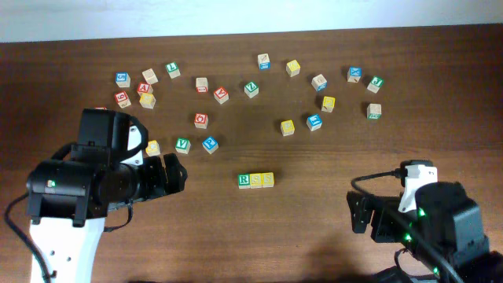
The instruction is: Spell out RSS
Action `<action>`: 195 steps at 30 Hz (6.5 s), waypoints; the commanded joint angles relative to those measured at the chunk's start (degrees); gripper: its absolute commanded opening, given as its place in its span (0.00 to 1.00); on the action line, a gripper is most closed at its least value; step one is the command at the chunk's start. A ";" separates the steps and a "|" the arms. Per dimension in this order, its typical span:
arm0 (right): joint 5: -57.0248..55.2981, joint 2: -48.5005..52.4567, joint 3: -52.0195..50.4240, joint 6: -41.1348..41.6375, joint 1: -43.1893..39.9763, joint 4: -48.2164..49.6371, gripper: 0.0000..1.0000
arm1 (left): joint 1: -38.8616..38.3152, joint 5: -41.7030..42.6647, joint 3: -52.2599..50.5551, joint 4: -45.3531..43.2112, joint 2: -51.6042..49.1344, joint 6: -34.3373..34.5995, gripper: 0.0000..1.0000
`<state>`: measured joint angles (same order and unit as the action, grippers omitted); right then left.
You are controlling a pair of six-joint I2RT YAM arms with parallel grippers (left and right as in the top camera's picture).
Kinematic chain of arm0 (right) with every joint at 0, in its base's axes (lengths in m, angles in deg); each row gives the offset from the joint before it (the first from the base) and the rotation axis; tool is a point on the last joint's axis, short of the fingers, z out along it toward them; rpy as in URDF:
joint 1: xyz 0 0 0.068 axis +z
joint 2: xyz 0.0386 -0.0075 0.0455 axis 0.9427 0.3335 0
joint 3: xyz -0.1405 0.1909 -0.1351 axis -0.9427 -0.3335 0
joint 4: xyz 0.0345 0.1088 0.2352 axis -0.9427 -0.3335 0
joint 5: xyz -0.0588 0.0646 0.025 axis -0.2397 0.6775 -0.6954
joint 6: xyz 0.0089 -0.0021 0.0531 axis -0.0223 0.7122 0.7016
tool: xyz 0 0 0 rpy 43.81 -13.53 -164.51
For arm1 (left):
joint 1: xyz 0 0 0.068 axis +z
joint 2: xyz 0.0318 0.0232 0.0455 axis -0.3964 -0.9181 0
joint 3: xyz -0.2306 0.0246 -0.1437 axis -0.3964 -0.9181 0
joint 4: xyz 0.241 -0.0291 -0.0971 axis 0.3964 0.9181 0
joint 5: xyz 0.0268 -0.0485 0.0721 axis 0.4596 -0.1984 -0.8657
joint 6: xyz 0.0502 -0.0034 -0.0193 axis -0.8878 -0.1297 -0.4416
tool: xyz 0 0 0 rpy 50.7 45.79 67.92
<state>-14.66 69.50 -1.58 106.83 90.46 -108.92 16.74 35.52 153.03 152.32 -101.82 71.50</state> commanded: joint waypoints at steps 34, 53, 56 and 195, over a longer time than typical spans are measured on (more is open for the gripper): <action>2.03 -38.53 -64.72 -21.70 -19.21 67.52 0.99 | 0.24 -0.39 -0.39 -0.09 0.28 0.76 0.99; 1.68 -38.53 -64.72 -22.95 -17.81 67.38 0.98 | 0.24 -0.39 -0.39 -0.09 0.31 0.76 0.99; 2.14 -38.53 -64.72 -23.10 -19.54 67.38 0.98 | 0.24 -0.39 -0.39 -0.09 0.28 0.76 0.99; 1.90 -38.51 -64.72 -23.10 -19.58 67.54 0.98 | 7.54 -8.57 -83.19 -81.11 68.54 -17.40 0.99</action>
<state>-12.87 31.47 -65.99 83.66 71.29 -40.96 23.93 27.02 70.04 70.94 -33.67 53.38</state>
